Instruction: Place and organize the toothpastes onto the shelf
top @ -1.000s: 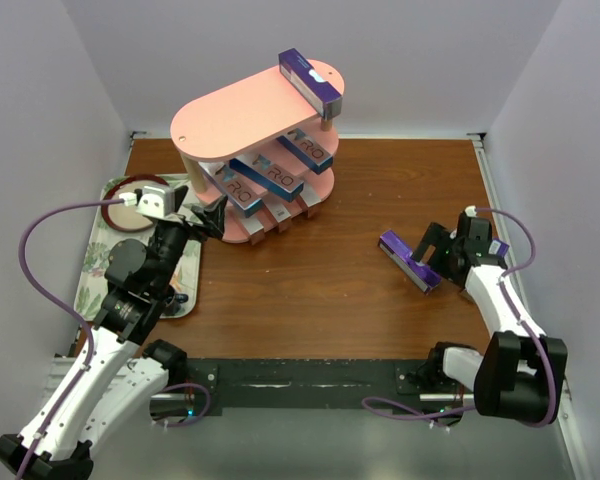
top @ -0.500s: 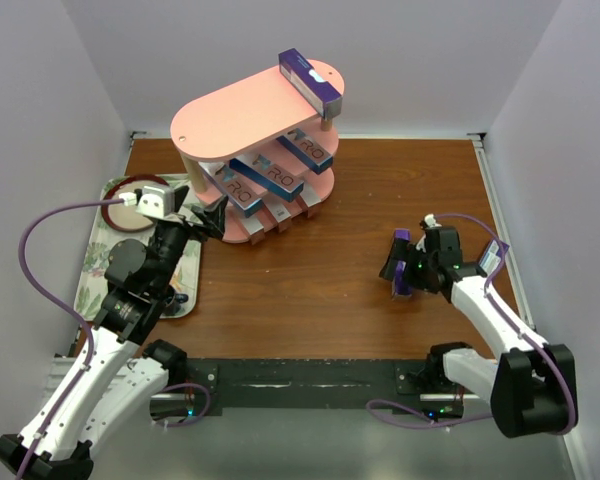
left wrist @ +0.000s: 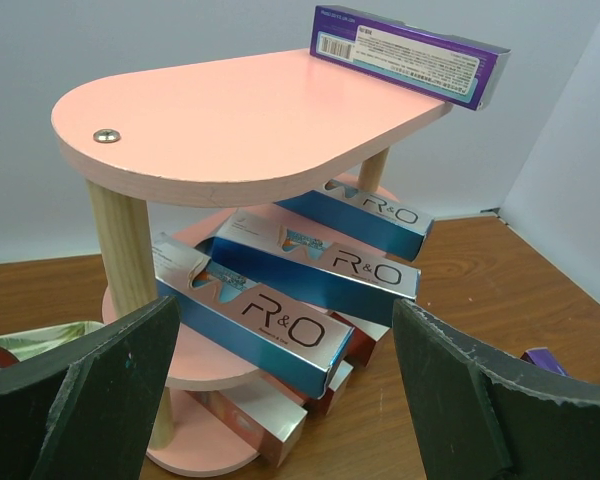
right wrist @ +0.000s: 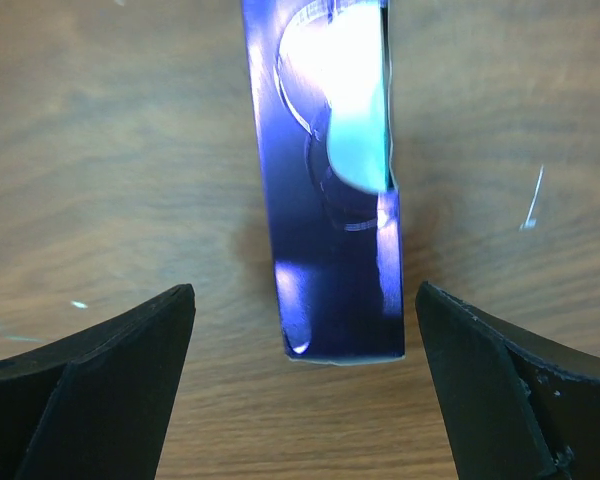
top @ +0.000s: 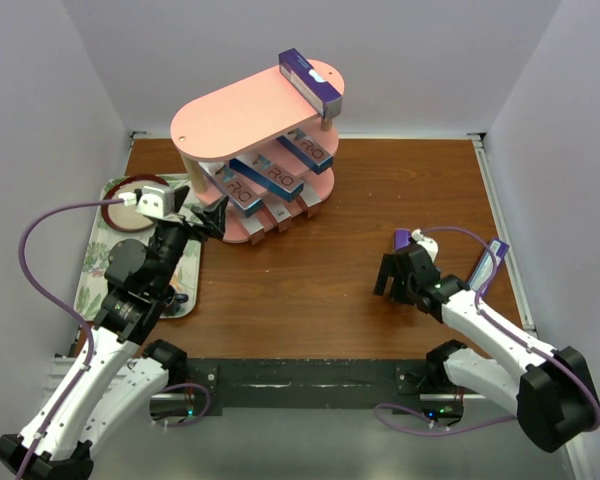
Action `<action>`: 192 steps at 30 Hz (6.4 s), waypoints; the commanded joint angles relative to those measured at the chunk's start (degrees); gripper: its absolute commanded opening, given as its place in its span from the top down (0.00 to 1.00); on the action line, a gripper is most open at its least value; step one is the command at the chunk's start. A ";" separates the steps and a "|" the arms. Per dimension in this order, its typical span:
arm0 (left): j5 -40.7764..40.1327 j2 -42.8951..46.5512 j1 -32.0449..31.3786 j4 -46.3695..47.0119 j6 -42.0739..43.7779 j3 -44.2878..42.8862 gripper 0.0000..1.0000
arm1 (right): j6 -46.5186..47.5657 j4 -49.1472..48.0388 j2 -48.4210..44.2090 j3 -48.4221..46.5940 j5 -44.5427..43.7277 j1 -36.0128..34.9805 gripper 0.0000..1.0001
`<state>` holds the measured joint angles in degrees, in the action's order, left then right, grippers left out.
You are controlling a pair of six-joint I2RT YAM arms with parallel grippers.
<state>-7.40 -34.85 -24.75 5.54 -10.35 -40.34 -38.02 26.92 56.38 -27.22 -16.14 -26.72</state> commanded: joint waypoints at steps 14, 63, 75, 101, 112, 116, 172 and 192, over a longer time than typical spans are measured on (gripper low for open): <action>0.81 -0.04 0.76 2.90 -0.90 0.79 0.08 | -10.14 -8.02 5.49 2.88 -17.08 -10.63 0.18; 0.63 0.57 1.20 2.81 -0.37 0.79 0.08 | 25.53 15.89 2.67 -57.47 -8.13 -13.53 0.70; 0.81 0.31 1.46 2.72 -0.29 0.79 0.08 | 34.24 17.99 21.28 -85.41 8.31 -13.53 0.69; 1.60 -0.22 2.17 2.81 -0.20 0.70 0.08 | 36.35 19.14 53.04 -114.37 13.42 -13.53 0.65; 1.77 -0.04 2.34 2.81 -0.29 0.70 0.08 | 35.47 14.75 53.13 -112.61 8.50 -13.53 0.55; 1.86 0.13 2.43 2.81 -0.37 0.70 0.08 | 35.56 14.13 53.39 -112.70 8.14 -13.62 0.51; 3.53 2.86 2.52 3.25 -0.99 1.05 0.07 | 20.54 10.52 3.21 -44.97 -15.77 6.93 0.01; 4.23 1.36 2.43 3.51 -1.08 1.31 0.07 | 3.31 -1.25 5.40 -14.62 -4.95 42.71 0.01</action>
<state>-3.77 -33.17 -22.57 6.39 -10.55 -39.46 -30.74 31.11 61.67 -43.24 -21.23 14.61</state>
